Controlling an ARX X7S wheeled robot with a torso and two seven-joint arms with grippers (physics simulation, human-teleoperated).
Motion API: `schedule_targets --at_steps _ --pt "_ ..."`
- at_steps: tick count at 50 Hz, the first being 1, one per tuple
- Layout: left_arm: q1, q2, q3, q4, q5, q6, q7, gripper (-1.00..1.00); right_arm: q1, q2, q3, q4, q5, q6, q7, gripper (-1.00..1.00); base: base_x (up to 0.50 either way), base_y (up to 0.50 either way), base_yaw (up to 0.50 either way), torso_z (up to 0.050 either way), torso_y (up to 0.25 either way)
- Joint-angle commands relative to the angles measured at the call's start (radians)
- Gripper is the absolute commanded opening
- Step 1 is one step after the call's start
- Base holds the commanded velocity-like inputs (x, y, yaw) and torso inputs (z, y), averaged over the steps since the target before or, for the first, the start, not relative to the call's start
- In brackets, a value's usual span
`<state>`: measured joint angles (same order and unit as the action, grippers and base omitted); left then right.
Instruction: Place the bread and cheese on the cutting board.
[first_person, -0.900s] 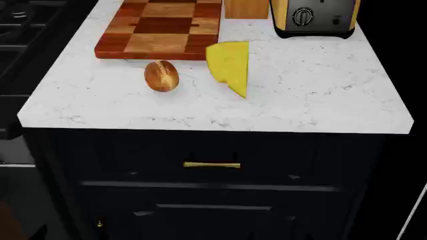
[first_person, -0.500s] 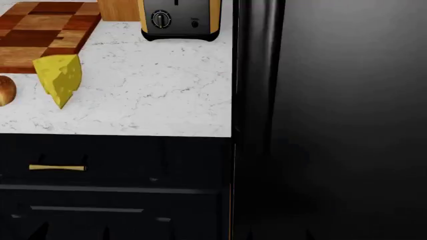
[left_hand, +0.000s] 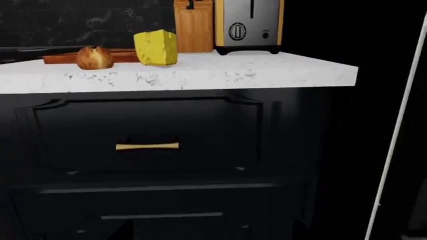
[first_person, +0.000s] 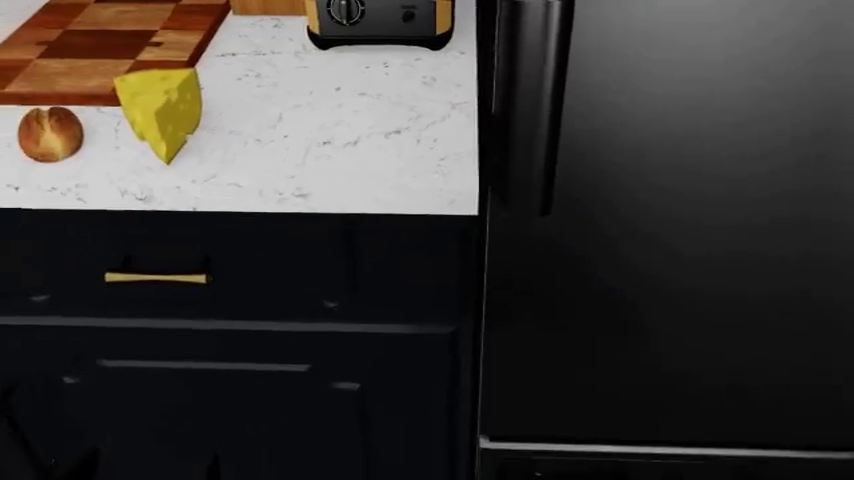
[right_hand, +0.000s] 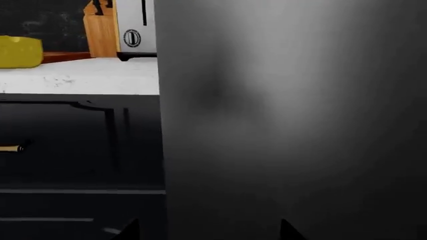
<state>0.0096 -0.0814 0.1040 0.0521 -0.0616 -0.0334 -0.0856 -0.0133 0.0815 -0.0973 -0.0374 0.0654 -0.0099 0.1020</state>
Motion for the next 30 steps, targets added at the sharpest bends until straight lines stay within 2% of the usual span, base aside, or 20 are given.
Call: schedule_targets --at_steps 1,5,7,30 --pt "-0.010 0.004 -0.004 -0.022 0.005 0.010 0.005 1.00 -0.011 -0.008 0.020 -0.010 0.024 -0.034 -0.008 1.00 0.00 0.00 0.00 0.000 0.000" --pt "-0.009 0.000 0.002 -0.015 0.001 0.005 0.000 1.00 0.006 0.002 0.008 -0.004 -0.005 0.027 0.018 1.00 0.00 0.09 0.00 0.000 0.000" --pt "-0.006 -0.003 0.005 0.001 -0.001 -0.006 -0.003 1.00 0.008 0.009 -0.013 -0.005 -0.059 0.039 0.046 1.00 0.00 0.50 0.00 0.000 0.000" --pt "-0.022 -0.024 0.041 -0.037 -0.029 0.014 -0.024 1.00 0.026 0.035 -0.033 0.077 0.001 -0.041 0.038 1.00 0.00 0.50 0.00 0.000 0.000"
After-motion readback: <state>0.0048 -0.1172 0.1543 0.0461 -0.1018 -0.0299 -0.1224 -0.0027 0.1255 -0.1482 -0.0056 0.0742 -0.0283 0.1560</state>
